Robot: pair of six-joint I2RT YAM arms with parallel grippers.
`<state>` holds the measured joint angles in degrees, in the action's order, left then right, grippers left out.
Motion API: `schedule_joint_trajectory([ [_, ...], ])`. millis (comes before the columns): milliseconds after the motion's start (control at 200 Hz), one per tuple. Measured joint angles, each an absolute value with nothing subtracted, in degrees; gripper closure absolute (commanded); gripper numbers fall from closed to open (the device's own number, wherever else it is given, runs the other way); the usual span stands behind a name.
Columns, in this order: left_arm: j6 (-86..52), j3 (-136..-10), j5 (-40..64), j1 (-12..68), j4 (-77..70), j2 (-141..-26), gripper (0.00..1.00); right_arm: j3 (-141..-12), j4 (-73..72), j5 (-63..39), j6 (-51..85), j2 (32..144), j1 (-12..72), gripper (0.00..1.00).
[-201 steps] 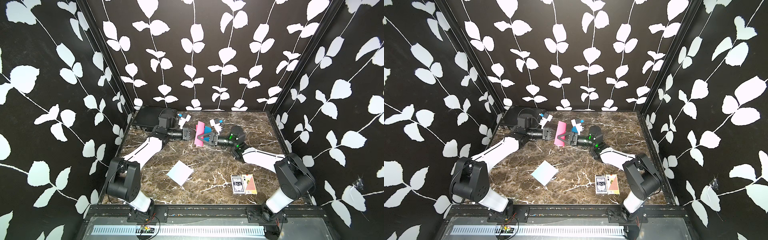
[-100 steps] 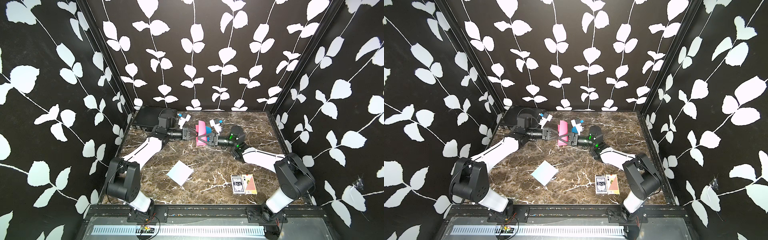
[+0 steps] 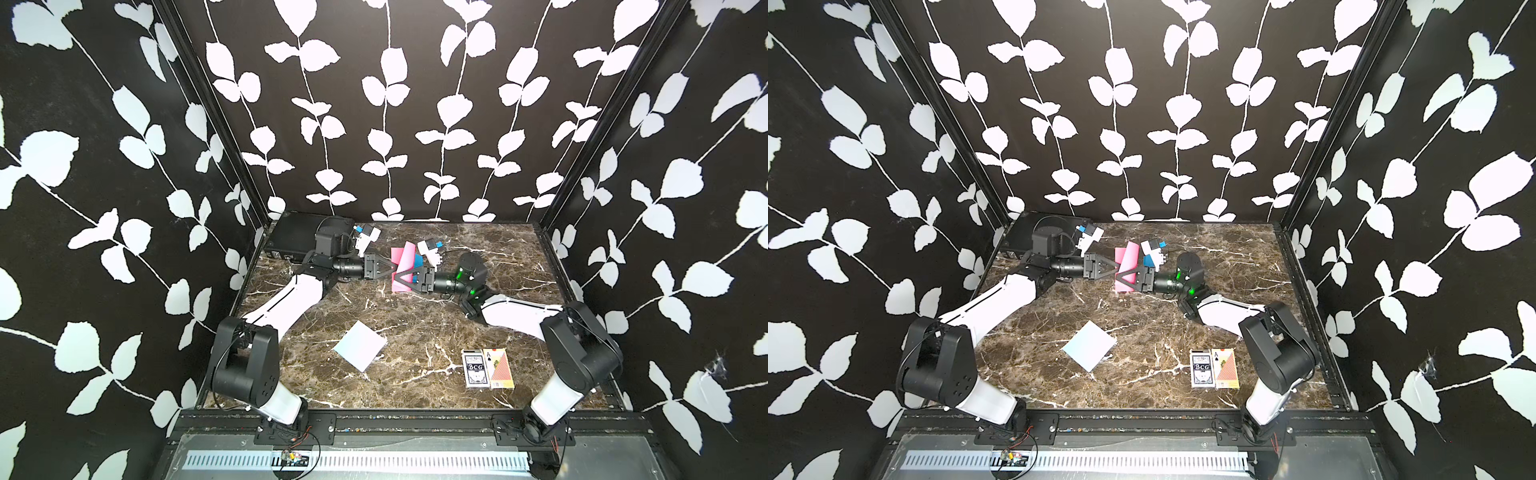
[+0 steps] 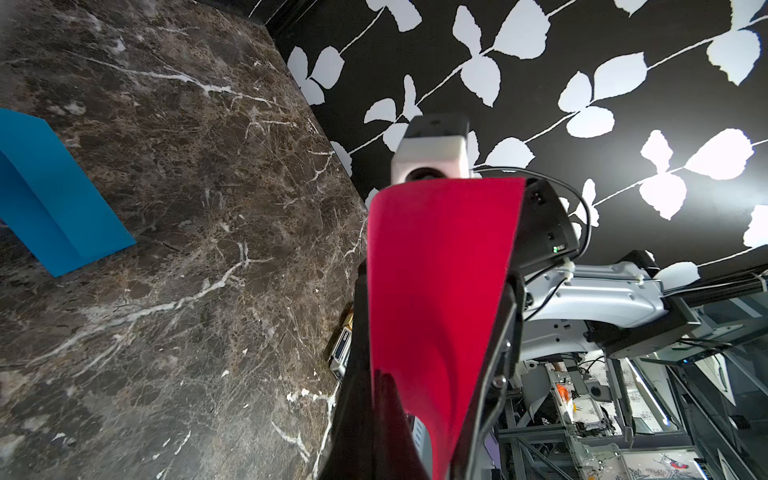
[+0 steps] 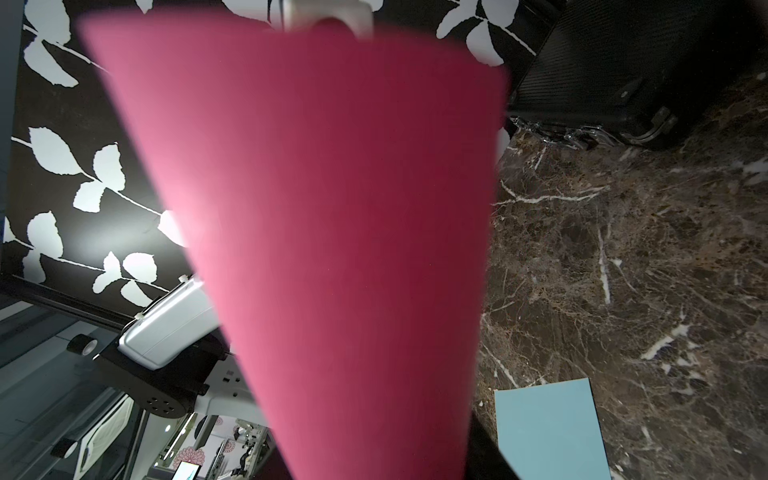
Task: Fold the square paper along the opposite sides
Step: Fold the paper.
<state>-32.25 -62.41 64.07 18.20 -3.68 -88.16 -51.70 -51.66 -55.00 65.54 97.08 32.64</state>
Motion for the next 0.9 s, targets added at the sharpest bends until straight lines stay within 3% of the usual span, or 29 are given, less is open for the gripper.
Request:
schedule_joint_trajectory([
  [535,-33.2,-62.1,64.2,18.2,-4.7,-88.2,1.00,-52.4,-51.9,-55.9,66.4,98.0,33.6,0.69],
  [895,-33.3,-61.8,64.2,18.2,-5.1,-88.2,1.00,-52.6,-50.8,-55.9,65.7,98.2,33.8,0.88],
])
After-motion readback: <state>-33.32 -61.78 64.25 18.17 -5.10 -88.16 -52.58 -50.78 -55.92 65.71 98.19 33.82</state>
